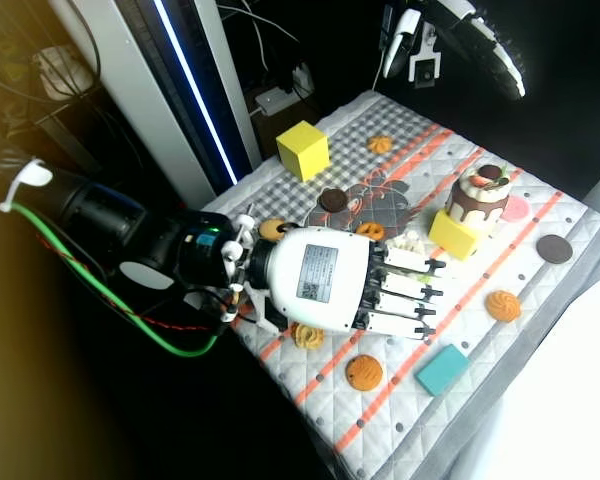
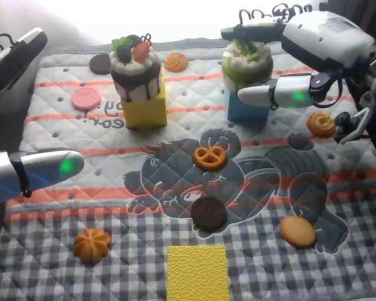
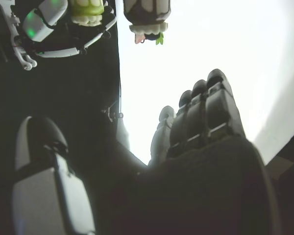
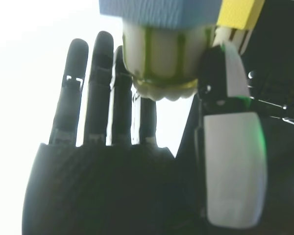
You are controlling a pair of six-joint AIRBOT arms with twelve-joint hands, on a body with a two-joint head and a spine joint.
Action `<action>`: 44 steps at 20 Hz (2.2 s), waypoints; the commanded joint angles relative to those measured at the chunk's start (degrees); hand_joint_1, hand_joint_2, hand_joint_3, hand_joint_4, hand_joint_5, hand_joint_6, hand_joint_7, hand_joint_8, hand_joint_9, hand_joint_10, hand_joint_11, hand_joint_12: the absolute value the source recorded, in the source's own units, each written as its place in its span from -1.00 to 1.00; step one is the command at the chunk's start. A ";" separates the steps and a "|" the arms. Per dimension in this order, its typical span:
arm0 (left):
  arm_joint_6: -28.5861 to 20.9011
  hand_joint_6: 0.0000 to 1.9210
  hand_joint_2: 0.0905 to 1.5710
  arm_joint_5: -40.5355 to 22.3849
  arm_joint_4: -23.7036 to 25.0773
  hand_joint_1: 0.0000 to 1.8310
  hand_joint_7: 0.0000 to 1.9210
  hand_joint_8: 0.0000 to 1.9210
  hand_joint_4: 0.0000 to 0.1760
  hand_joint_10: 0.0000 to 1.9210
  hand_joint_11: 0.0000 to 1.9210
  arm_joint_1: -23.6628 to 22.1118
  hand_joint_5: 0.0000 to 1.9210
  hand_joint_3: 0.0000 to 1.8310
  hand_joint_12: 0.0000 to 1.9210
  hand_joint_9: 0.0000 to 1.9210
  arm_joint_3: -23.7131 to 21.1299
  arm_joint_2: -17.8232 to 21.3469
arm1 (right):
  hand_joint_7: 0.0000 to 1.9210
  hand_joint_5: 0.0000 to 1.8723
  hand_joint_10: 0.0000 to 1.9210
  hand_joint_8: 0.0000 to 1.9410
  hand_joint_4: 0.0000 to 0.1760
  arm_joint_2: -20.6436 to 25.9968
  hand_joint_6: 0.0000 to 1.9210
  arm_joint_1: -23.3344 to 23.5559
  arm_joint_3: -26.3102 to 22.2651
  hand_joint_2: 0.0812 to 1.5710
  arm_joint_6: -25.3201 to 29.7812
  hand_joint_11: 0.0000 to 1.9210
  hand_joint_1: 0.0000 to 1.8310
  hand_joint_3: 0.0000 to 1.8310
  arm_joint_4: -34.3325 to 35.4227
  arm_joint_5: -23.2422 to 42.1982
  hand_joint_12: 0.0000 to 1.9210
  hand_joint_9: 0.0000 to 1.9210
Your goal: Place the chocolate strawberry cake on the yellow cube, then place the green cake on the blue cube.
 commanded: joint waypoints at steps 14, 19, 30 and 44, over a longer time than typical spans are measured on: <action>-1.50 -1.00 -0.01 -8.59 0.62 -0.23 -0.98 -0.99 0.26 -1.00 -1.00 0.72 -0.97 -1.00 -1.00 -1.00 0.05 0.00 | -0.49 -0.59 -1.00 -1.00 0.02 2.68 -1.00 -0.59 -1.44 0.31 0.04 -0.85 -0.15 -1.00 1.17 7.21 0.01 -0.42; -1.70 -1.00 -0.01 -8.64 0.42 -0.20 -1.00 -1.00 0.31 -1.00 -1.00 0.91 -0.98 -1.00 -1.00 -1.00 0.05 -0.07 | -0.71 -0.83 -1.00 -1.00 0.97 2.95 -1.00 -0.59 -1.73 0.31 0.04 -1.00 -0.17 -1.00 1.30 8.17 -0.18 -0.67; -4.29 -1.00 -0.03 -8.96 -0.07 -0.18 -1.00 -1.00 0.24 -1.00 -1.00 1.27 -0.98 -1.00 -1.00 -1.00 0.79 -0.36 | -1.00 -1.00 -1.00 -1.00 1.00 5.42 -1.00 -2.89 -4.75 0.28 0.04 -1.00 -0.37 -0.99 3.13 15.49 -1.00 -1.00; -21.83 -1.00 0.26 -23.31 11.24 -0.62 -0.94 -1.00 -0.13 -1.00 -1.00 -0.27 -1.00 -1.00 -0.79 -0.92 4.35 0.43 | -1.00 -1.00 -1.00 -1.00 1.00 19.38 -1.00 -23.88 -22.03 0.28 0.86 -1.00 -0.22 -1.00 6.34 60.43 -1.00 -1.00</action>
